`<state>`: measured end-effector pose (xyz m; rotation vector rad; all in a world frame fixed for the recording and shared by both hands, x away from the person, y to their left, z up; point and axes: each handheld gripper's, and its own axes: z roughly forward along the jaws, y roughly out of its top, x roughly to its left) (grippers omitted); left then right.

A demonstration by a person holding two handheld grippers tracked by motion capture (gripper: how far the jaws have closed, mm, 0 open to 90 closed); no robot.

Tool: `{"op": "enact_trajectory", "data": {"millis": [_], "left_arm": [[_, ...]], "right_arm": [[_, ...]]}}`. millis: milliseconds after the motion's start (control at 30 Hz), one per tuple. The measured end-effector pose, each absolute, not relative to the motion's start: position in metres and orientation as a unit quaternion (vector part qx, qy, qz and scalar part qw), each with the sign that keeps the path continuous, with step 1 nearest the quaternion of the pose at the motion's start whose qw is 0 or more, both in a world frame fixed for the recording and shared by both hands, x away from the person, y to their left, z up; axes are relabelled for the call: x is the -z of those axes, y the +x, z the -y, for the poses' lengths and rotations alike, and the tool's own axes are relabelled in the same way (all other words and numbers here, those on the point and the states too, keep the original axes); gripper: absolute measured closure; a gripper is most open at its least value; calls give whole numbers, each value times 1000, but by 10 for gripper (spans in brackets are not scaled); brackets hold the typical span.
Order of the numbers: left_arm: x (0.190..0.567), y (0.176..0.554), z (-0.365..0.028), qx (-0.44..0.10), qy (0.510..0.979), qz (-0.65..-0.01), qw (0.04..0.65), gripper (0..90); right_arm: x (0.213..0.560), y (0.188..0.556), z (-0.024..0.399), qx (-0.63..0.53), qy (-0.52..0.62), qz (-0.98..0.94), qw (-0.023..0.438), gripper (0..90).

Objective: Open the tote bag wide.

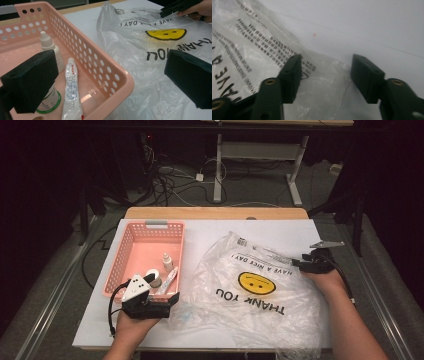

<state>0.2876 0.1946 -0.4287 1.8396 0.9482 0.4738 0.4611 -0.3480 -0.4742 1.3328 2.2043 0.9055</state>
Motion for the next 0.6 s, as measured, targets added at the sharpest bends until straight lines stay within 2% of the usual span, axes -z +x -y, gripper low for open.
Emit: {"op": "enact_trajectory", "data": {"millis": [33, 67, 100, 167, 200, 300, 433, 600], "left_arm": [[428, 287, -195, -195, 754, -391, 490, 0], [428, 287, -195, -195, 754, -391, 490, 0], [428, 287, -195, -196, 754, -391, 490, 0], [428, 287, -194, -195, 756, -390, 489, 0], [428, 287, -194, -195, 756, -390, 489, 0], [428, 287, -192, -195, 757, -388, 488, 0], [428, 286, -190, -194, 758, -386, 488, 0], [427, 286, -189, -194, 760, -381, 490, 0]], "right_arm": [[474, 459, 347, -323, 471, -794, 205, 566], [474, 459, 347, -323, 471, -794, 205, 566], [473, 456, 346, -324, 459, -802, 201, 680], [473, 453, 346, -329, 454, -805, 195, 763], [473, 453, 346, -329, 454, -805, 195, 763], [474, 451, 346, -335, 452, -804, 191, 864], [473, 450, 345, -338, 459, -799, 191, 894], [463, 453, 352, -355, 485, -766, 229, 899]]}}
